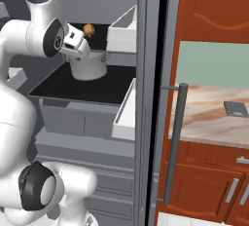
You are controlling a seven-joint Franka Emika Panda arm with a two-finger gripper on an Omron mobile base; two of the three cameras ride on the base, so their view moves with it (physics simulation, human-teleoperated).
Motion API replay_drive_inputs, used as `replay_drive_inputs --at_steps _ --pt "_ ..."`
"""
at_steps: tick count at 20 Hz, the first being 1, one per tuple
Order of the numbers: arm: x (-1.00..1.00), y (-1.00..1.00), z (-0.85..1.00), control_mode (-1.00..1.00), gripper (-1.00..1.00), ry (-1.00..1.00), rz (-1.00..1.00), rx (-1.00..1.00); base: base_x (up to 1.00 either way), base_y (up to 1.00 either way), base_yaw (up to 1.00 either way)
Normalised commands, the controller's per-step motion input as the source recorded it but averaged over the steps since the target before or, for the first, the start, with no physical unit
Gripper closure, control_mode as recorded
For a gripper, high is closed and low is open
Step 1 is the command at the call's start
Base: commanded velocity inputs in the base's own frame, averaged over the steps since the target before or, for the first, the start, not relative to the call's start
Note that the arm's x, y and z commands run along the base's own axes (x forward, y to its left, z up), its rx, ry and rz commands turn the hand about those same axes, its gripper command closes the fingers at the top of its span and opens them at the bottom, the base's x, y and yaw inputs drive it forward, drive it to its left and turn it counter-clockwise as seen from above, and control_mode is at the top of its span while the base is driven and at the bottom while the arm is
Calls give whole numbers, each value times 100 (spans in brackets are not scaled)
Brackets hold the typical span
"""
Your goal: Take the chicken drumstick from the fridge and place it on the digital scale on the counter by the fridge. Wait a few seconds for a reading, then move it to the plate on the dining counter.
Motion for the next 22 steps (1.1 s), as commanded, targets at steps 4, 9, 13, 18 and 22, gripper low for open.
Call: replay_drive_inputs --at_steps 4,9,13,18,22 --pt "10 18 41 -100 -100 -4 1 -18 0 0 0" --pt "21 33 33 -100 -100 -19 1 -16 0 0 0" --pt "26 47 33 -100 -100 -26 0 -8 0 0 0" --pt "38 8 6 -100 -100 -3 0 -1 0 0 0" --pt "58 -14 1 -100 -100 1 1 1 0 0 0"
